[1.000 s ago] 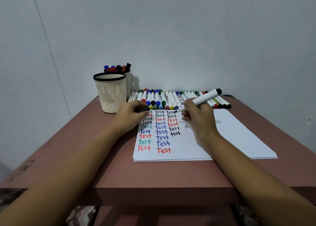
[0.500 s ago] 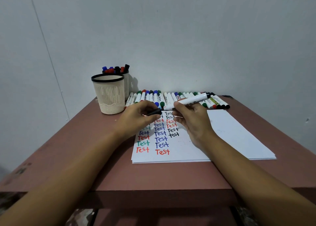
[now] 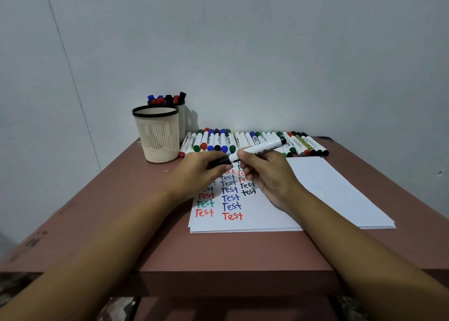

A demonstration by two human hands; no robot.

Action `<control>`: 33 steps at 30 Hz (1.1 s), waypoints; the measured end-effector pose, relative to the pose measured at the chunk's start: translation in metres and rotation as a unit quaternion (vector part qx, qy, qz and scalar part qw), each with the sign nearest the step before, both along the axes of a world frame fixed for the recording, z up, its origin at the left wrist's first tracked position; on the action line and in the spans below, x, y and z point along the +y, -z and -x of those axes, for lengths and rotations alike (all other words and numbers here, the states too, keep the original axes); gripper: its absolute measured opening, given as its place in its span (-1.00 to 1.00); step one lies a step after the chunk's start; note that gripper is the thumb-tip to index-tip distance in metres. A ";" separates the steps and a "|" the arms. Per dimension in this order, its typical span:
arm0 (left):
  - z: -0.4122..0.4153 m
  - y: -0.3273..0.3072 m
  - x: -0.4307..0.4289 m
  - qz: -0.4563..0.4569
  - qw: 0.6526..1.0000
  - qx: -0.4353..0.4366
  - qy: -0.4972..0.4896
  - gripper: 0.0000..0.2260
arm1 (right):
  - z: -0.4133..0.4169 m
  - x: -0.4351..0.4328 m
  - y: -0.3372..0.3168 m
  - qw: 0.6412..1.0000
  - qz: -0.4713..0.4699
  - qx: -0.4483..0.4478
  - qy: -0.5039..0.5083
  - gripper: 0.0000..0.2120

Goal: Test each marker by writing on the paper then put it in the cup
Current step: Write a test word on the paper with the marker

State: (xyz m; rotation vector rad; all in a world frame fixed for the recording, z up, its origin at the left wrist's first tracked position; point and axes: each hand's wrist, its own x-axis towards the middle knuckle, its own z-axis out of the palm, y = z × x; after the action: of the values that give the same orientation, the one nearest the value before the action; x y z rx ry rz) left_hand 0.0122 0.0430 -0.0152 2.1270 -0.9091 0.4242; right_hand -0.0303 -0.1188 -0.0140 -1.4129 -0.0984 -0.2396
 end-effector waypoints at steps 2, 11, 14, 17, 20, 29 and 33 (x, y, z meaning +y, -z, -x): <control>0.002 0.002 -0.002 -0.004 0.999 -0.043 0.004 -0.80 | -0.002 0.001 -0.001 1.000 -0.016 0.010 -0.009 -0.89; 0.002 0.004 -0.009 -0.034 0.981 -0.190 -0.020 -0.79 | -0.004 0.003 -0.005 0.997 -0.078 0.023 -0.009 -0.77; 0.004 0.005 -0.012 -0.038 0.978 -0.204 -0.024 -0.79 | -0.005 0.004 -0.005 0.994 -0.099 0.033 -0.011 -0.77; 0.001 0.004 -0.010 -0.042 0.977 -0.207 -0.017 -0.78 | -0.006 0.001 -0.005 0.996 -0.080 0.029 -0.013 -0.76; 0.000 0.004 -0.009 -0.008 0.983 -0.182 -0.006 -0.73 | -0.007 -0.004 -0.006 0.999 -0.022 0.030 -0.003 -0.78; -0.002 -0.006 -0.004 0.258 0.962 0.075 -0.049 -0.88 | -0.016 -0.020 -0.013 0.978 0.017 0.047 0.203 -0.73; -0.007 -0.019 0.005 0.270 0.958 0.073 -0.060 -0.88 | -0.019 -0.027 0.007 0.887 0.398 -0.024 0.231 -0.73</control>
State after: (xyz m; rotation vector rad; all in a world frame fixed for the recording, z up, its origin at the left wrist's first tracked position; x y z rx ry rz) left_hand 0.0193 0.0478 0.0035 1.6851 -0.5053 0.5036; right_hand -0.0115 -0.1456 -0.0207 -2.2470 0.1216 -0.6870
